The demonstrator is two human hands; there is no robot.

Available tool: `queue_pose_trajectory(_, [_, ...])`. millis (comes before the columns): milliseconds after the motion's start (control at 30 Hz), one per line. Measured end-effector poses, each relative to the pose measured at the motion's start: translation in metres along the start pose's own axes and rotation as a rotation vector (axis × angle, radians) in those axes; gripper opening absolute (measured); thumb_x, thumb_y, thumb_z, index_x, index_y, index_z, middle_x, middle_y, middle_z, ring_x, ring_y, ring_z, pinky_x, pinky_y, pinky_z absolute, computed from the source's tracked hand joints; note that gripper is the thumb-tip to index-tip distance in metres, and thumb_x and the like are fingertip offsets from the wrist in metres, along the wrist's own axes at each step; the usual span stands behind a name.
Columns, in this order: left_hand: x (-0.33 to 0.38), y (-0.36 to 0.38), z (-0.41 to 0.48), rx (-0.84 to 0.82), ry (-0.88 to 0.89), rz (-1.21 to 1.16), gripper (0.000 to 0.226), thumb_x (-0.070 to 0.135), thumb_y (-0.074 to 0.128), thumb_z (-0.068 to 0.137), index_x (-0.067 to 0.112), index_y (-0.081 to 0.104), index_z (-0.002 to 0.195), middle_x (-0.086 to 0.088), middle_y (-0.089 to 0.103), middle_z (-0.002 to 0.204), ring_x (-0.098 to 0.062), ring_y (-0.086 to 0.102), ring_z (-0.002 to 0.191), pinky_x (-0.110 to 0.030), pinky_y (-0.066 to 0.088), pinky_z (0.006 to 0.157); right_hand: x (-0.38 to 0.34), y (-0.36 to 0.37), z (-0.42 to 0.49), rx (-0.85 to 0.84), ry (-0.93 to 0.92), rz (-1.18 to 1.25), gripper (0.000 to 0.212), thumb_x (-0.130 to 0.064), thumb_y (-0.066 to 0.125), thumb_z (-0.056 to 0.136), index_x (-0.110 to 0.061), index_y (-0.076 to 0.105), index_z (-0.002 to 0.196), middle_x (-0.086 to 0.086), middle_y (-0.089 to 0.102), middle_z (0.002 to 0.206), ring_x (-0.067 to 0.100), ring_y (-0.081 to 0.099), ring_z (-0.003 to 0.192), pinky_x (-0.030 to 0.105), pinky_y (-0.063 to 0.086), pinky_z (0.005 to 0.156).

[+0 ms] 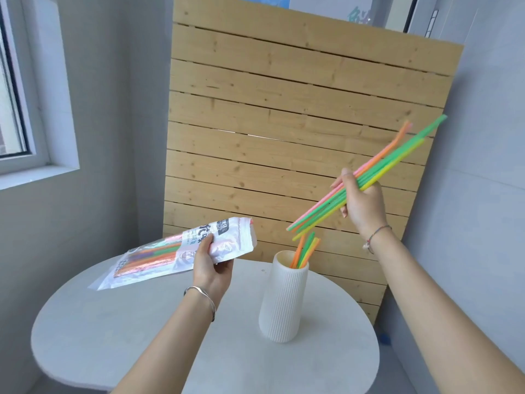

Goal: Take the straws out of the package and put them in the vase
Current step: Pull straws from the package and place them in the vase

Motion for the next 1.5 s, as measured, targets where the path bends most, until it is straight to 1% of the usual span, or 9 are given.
queue_pose_trajectory(233, [-0.009, 0.011, -0.009, -0.064, -0.013, 0.009, 0.005, 0.015, 0.059, 0.092, 0.011, 0.063, 0.093, -0.001, 0.076, 0.071, -0.015, 0.067, 0.085, -0.026, 0.056, 0.075, 0.055, 0.046, -0.027, -0.308, 0.092, -0.45, 0.034, -0.036, 0.05, 0.09, -0.022, 0.064, 0.062, 0.0, 0.066, 0.074, 0.024, 0.065, 0.077, 0.034, 0.052, 0.074])
queue_pose_trajectory(400, [-0.009, 0.011, -0.01, -0.079, -0.009, 0.033, 0.006, 0.015, 0.059, 0.092, 0.011, 0.064, 0.093, -0.002, 0.076, 0.073, -0.015, 0.068, 0.085, -0.026, 0.058, 0.069, 0.071, 0.057, -0.031, -0.328, 0.009, -0.448, 0.021, -0.03, 0.054, 0.09, -0.023, 0.073, 0.087, 0.006, 0.053, 0.113, 0.021, 0.039, 0.112, 0.033, 0.034, 0.102])
queue_pose_trajectory(600, [-0.008, 0.011, -0.01, -0.066, -0.012, 0.027, 0.004, 0.014, 0.061, 0.091, 0.012, 0.063, 0.092, -0.001, 0.076, 0.071, -0.014, 0.068, 0.082, -0.026, 0.059, 0.066, 0.082, 0.058, -0.026, -0.265, 0.269, 0.002, 0.045, -0.034, 0.037, 0.099, -0.016, 0.053, 0.062, 0.007, 0.065, 0.109, 0.016, 0.055, 0.096, 0.021, 0.041, 0.072])
queue_pose_trajectory(700, [-0.004, 0.012, -0.01, -0.073, 0.006, 0.031, 0.004, 0.014, 0.06, 0.091, 0.012, 0.063, 0.093, 0.0, 0.076, 0.071, -0.012, 0.072, 0.072, -0.026, 0.059, 0.065, 0.071, 0.055, -0.016, -0.234, 0.282, 0.172, 0.043, -0.033, 0.033, 0.101, -0.018, 0.053, 0.066, 0.007, 0.068, 0.108, 0.016, 0.058, 0.104, 0.018, 0.041, 0.076])
queue_pose_trajectory(767, [-0.004, 0.012, -0.011, -0.081, 0.01, 0.037, 0.004, 0.014, 0.06, 0.091, 0.012, 0.063, 0.092, -0.001, 0.076, 0.071, -0.011, 0.073, 0.063, -0.025, 0.059, 0.063, 0.066, 0.054, -0.011, -0.238, 0.29, 0.248, 0.039, -0.033, 0.032, 0.101, -0.019, 0.053, 0.07, 0.011, 0.07, 0.104, 0.02, 0.063, 0.106, 0.026, 0.043, 0.09])
queue_pose_trajectory(867, [-0.004, 0.014, -0.012, -0.091, 0.008, 0.038, 0.004, 0.014, 0.061, 0.091, 0.011, 0.064, 0.092, -0.001, 0.077, 0.072, -0.012, 0.073, 0.062, -0.026, 0.06, 0.063, 0.061, 0.052, -0.005, -0.228, 0.299, 0.282, 0.037, -0.033, 0.03, 0.101, -0.019, 0.049, 0.073, 0.015, 0.07, 0.103, 0.023, 0.067, 0.1, 0.035, 0.036, 0.101])
queue_pose_trajectory(1100, [-0.008, 0.019, -0.014, -0.117, 0.004, 0.051, 0.006, 0.015, 0.06, 0.091, 0.011, 0.064, 0.094, -0.002, 0.077, 0.074, -0.013, 0.074, 0.064, -0.025, 0.06, 0.058, 0.077, 0.063, -0.016, -0.344, 0.284, 0.13, 0.037, -0.032, 0.032, 0.101, -0.019, 0.058, 0.079, 0.011, 0.065, 0.118, 0.022, 0.058, 0.114, 0.029, 0.035, 0.095])
queue_pose_trajectory(1300, [-0.011, 0.014, -0.014, -0.123, -0.009, 0.053, 0.01, 0.014, 0.06, 0.091, 0.01, 0.065, 0.099, -0.003, 0.078, 0.08, -0.014, 0.075, 0.068, -0.027, 0.06, 0.061, 0.107, 0.068, -0.035, -0.475, 0.251, -0.056, 0.013, -0.017, 0.057, 0.091, -0.017, 0.067, 0.098, 0.0, 0.06, 0.097, 0.016, 0.053, 0.094, 0.014, 0.043, 0.074])
queue_pose_trajectory(1500, [-0.009, 0.014, -0.01, -0.127, 0.002, 0.081, 0.009, 0.015, 0.061, 0.091, 0.011, 0.065, 0.097, -0.002, 0.078, 0.08, -0.013, 0.075, 0.069, -0.03, 0.059, 0.076, 0.09, 0.055, -0.026, -0.293, 0.185, -0.006, 0.047, -0.013, 0.071, 0.08, -0.01, 0.051, 0.122, 0.002, 0.055, 0.125, 0.015, 0.05, 0.116, 0.031, 0.038, 0.104])
Point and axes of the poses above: each hand's wrist, its own z-axis towards the middle knuckle, its own y-axis out of the palm, x = y × z, the point moved 7 cm from there along z, towards the middle knuckle
